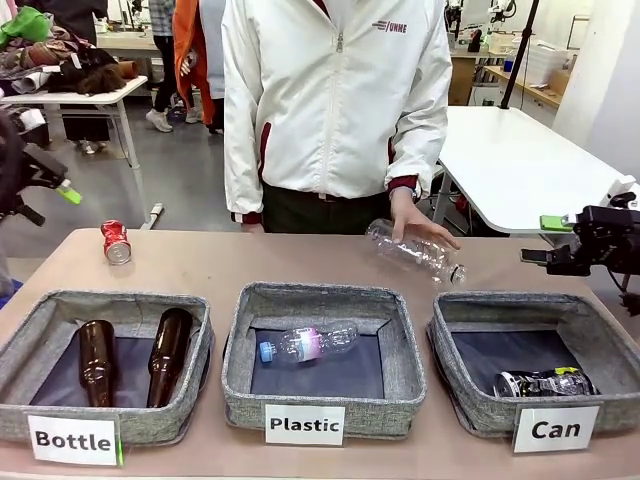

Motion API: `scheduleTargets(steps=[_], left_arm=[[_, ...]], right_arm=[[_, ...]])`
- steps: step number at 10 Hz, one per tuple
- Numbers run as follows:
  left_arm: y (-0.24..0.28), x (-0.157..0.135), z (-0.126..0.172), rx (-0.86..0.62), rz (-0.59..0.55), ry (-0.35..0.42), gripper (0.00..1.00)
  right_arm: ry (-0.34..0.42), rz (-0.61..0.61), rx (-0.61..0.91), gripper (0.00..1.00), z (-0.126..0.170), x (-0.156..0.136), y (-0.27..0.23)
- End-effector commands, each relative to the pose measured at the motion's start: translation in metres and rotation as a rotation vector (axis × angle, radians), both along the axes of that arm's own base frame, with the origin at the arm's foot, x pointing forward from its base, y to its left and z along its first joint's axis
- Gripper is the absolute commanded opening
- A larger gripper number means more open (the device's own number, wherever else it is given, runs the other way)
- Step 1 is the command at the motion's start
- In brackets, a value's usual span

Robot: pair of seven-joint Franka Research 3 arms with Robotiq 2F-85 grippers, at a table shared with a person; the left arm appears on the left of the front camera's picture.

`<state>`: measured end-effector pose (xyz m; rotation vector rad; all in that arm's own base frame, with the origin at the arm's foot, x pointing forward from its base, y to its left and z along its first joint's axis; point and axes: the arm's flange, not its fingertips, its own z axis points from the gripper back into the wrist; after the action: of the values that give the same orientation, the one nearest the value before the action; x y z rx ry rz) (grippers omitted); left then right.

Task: Sort the can waste into the basket.
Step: Pick up the can waste from the table and place it in the right Fabric basket.

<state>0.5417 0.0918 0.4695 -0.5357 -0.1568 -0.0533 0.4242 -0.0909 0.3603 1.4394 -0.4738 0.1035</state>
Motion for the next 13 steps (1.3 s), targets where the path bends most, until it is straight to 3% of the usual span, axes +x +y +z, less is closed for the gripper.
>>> scheduleTargets(steps=[1, 3, 5, 8, 13], left_arm=[[-0.021, 0.061, -0.014, 0.106, 0.209, 0.084, 1.00], [-0.025, 0.117, -0.030, 0.142, 0.291, 0.123, 1.00], [-0.019, 0.149, -0.054, 0.147, 0.369, 0.171, 1.00], [-0.005, 0.163, -0.103, 0.185, 0.448, 0.245, 1.00], [-0.012, 0.182, -0.158, 0.236, 0.480, 0.219, 1.00]], right_arm=[[-0.025, 0.004, 0.000, 1.00, 0.002, -0.004, 0.001], [-0.025, 0.004, 0.000, 1.00, 0.002, -0.004, 0.001], [-0.025, 0.004, 0.000, 1.00, 0.002, -0.004, 0.001], [-0.025, 0.004, 0.000, 1.00, 0.002, -0.004, 0.001], [-0.025, 0.004, 0.000, 1.00, 0.002, -0.004, 0.001]])
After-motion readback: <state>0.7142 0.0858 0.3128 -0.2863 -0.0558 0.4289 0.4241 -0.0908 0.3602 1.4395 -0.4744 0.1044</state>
